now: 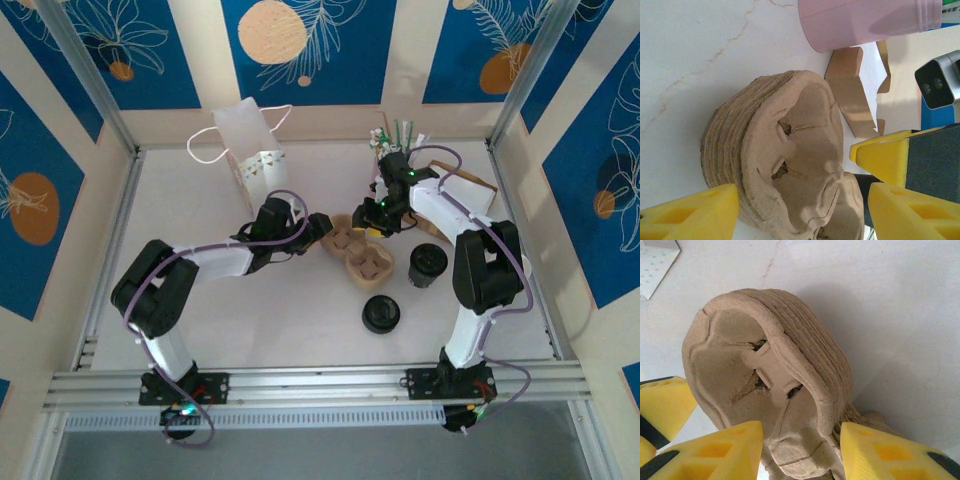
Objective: Pack the takeout coffee
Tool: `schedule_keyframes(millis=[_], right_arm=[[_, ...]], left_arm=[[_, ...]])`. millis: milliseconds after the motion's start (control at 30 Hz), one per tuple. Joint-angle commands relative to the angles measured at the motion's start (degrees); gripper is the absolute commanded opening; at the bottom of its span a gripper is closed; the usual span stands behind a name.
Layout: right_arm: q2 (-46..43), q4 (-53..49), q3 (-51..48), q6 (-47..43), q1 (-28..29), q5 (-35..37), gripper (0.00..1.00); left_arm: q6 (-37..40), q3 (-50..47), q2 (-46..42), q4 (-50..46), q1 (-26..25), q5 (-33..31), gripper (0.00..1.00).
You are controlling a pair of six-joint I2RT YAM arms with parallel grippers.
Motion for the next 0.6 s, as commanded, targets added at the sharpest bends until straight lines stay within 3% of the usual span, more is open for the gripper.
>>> schedule_keyframes(millis=[0,567], right_arm=[[1.2,0.3,0.9,-0.2,-0.5,-0.2,0.45],[2.6,1.6,1.4,0.2,-1.0,1.2,0.43]], left_arm=[[0.2,1.5,-1.6,1.1,0.6,1.4,0.68],[0.2,0.9,-2.9,0.1,0.5,1.8,0.67]])
